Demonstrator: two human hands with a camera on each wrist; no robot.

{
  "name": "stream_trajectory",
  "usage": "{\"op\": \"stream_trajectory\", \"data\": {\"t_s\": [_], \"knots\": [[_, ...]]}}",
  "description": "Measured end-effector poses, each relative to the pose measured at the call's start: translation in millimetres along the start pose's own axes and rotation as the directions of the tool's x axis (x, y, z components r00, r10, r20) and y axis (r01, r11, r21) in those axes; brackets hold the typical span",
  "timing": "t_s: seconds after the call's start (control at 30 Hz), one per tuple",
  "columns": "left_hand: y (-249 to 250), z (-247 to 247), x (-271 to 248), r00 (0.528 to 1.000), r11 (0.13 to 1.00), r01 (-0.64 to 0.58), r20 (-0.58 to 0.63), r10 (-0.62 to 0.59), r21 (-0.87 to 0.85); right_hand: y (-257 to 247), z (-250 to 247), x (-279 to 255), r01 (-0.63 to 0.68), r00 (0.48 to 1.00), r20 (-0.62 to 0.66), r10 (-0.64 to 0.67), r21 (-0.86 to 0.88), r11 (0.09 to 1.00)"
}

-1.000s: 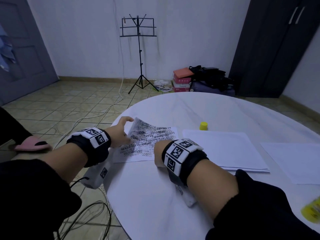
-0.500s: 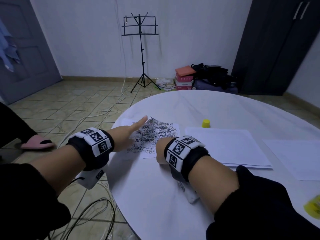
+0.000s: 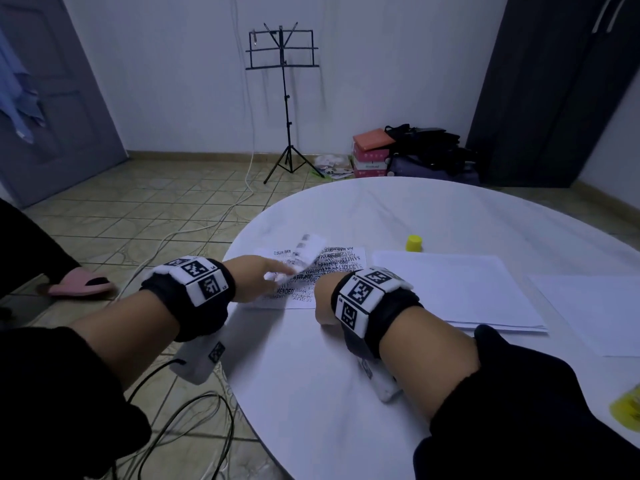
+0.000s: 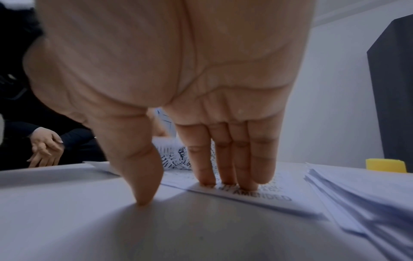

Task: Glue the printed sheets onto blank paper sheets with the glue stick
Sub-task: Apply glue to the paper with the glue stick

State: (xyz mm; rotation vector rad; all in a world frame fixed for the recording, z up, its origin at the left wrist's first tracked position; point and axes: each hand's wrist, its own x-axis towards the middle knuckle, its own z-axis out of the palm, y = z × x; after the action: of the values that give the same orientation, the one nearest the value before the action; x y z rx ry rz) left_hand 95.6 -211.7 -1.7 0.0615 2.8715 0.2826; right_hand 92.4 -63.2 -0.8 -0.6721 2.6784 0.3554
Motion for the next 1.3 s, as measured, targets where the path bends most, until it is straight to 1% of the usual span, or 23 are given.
{"op": "stream_trajectory", "data": {"t_s": [0.03,0.07,0.13,0.17,0.23,0.33,0.4,0.43,0.5,0.53,0.6,0.67,0.73,0.77,0.8,0.87,1.0,1.03,1.1,1.13,1.17,1.27,1.3], "knots": [[2,1,1,1.000,1.000,0.021,0.023,-0.021,-0.003,1,3,7,-0.010,1.000,-0.005,0.010,0.017,1.000],[3,2,2,1.000,0.999,0.024,0.007,-0.024,-0.032,1,9,15,-0.034,0.999,-0.005,0.034,0.028,0.999],[3,3,5,0.994,0.988,0.015,-0.102,-0.031,-0.154,0,11,14,-0.041,0.999,-0.018,0.041,0.005,0.999],[3,4,6,0.986,0.979,0.002,-0.165,-0.037,-0.206,1,10,10,-0.046,0.999,-0.018,0.047,0.047,0.998],[2,4,9,0.963,0.969,-0.011,-0.262,-0.055,-0.246,8,11,5,0.038,0.999,-0.011,-0.037,0.134,0.990],[-3,0,11,0.945,0.969,0.014,-0.313,-0.094,-0.247,16,4,-2,0.054,0.998,-0.025,-0.050,0.173,0.983],[-7,-5,10,0.952,0.949,0.063,-0.268,-0.150,-0.309,12,13,9,0.041,0.999,-0.008,-0.041,0.164,0.986],[-10,-6,11,0.954,0.919,0.076,-0.239,-0.180,-0.387,7,16,13,0.002,1.000,0.010,-0.003,0.129,0.992],[-16,-5,9,0.965,0.827,0.094,-0.154,-0.213,-0.554,3,17,18,-0.054,0.998,-0.033,0.055,0.054,0.997],[-17,-4,7,0.974,0.782,0.092,-0.109,-0.201,-0.616,3,13,12,-0.042,0.998,-0.043,0.043,0.042,0.998],[-16,0,4,0.986,0.676,0.101,-0.018,-0.167,-0.730,3,9,2,0.018,1.000,-0.002,-0.018,0.094,0.995],[-13,1,3,0.988,0.544,0.110,0.032,-0.151,-0.832,2,10,5,0.002,1.000,-0.020,0.000,0.089,0.996],[-10,2,3,0.985,0.472,0.138,0.070,-0.159,-0.870,0,10,7,-0.069,0.996,-0.045,0.072,0.048,0.996],[-9,3,3,0.981,0.458,0.159,0.088,-0.171,-0.875,1,17,17,-0.067,0.997,-0.033,0.070,0.076,0.995],[-8,4,4,0.977,0.439,0.176,0.101,-0.188,-0.881,2,19,20,-0.025,0.999,-0.044,0.029,0.101,0.995],[-9,4,4,0.967,0.392,0.198,0.113,-0.229,-0.898,3,13,9,-0.012,0.999,-0.041,0.017,0.115,0.993],[-15,7,2,0.937,0.221,0.271,0.204,-0.285,-0.937,11,13,0,-0.020,0.997,-0.074,0.034,0.185,0.983],[-19,9,4,0.931,0.194,0.280,0.216,-0.295,-0.940,15,9,-4,-0.036,0.997,-0.060,0.049,0.197,0.980],[-26,16,8,0.931,0.191,0.290,0.230,-0.283,-0.938,20,7,-5,-0.028,0.997,-0.067,0.046,0.250,0.968],[-28,18,9,0.933,0.196,0.291,0.233,-0.273,-0.936,23,5,-6,0.005,0.995,-0.102,0.021,0.255,0.967],[-32,20,13,0.934,0.194,0.290,0.234,-0.270,-0.937,23,5,-5,-0.007,0.995,-0.095,0.038,0.306,0.952],[-35,18,19,0.922,0.186,0.313,0.251,-0.295,-0.931,19,5,-10,0.003,0.983,-0.165,0.075,0.430,0.903],[-36,17,22,0.914,0.182,0.327,0.261,-0.310,-0.927,17,6,-8,0.012,0.974,-0.208,0.086,0.431,0.902]]}}
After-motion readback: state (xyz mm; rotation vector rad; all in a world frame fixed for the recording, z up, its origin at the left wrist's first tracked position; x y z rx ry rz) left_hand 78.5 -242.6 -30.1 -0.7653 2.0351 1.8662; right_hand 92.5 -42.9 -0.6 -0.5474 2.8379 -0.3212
